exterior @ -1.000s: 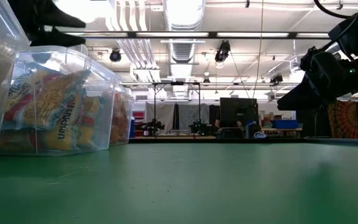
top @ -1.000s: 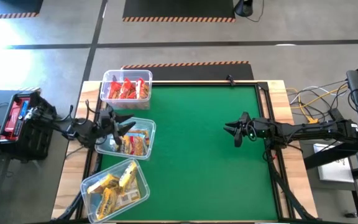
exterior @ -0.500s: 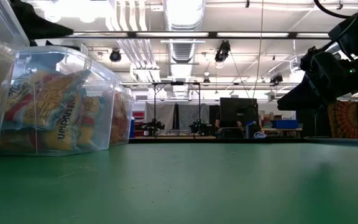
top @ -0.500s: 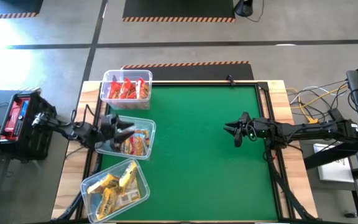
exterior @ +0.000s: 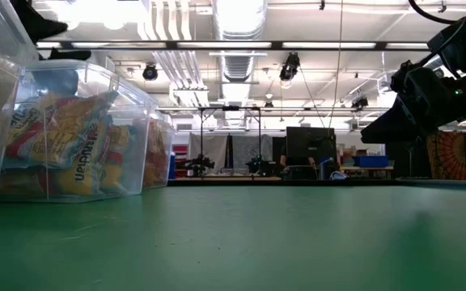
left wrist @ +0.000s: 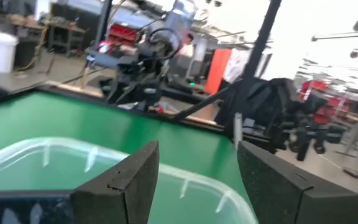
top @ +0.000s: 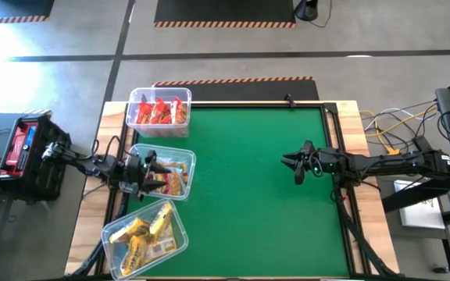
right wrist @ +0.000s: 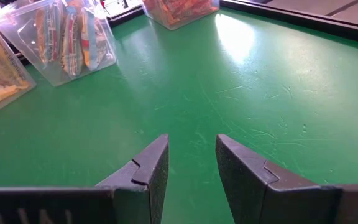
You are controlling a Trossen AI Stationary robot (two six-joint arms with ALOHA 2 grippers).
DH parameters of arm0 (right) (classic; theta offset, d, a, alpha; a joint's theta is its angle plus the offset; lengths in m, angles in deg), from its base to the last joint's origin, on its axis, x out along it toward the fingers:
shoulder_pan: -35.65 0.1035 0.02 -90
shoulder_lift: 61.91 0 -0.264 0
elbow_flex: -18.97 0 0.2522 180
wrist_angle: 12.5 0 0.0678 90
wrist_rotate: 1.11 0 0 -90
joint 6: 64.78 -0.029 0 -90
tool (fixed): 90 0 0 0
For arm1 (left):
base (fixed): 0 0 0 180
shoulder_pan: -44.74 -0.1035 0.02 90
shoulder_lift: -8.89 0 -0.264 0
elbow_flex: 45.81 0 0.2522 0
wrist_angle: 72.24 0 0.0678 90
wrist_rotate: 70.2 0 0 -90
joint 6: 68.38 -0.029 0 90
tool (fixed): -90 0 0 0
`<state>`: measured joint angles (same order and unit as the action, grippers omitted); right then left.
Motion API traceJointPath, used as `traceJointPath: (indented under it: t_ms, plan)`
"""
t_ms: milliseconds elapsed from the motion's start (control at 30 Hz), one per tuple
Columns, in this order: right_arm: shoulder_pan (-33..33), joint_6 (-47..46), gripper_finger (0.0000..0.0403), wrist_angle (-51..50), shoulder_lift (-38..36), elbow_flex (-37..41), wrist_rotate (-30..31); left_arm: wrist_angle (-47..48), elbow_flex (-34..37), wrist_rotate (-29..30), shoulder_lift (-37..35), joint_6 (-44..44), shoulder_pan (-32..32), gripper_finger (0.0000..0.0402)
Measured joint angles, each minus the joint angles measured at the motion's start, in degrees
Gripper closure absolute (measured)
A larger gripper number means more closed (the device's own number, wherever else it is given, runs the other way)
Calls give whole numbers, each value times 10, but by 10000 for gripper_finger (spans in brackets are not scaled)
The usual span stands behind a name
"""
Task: Sort Maruchan noodles
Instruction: Return to Home Position
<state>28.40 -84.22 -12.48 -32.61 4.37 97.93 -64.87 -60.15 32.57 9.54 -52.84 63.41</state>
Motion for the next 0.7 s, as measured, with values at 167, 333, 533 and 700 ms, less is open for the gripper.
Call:
traceJointPath:
  t_ms: [167,333,533,700]
  plan:
    - [0,0,280,0,0,0,0,28,-3,13,6,36,0,201]
    - [0,0,280,0,0,0,0,27,-4,13,11,38,0,201]
    - [0,0,280,0,0,0,0,27,-4,13,12,38,0,201]
    - [0,0,280,0,0,0,0,27,-5,13,12,38,0,201]
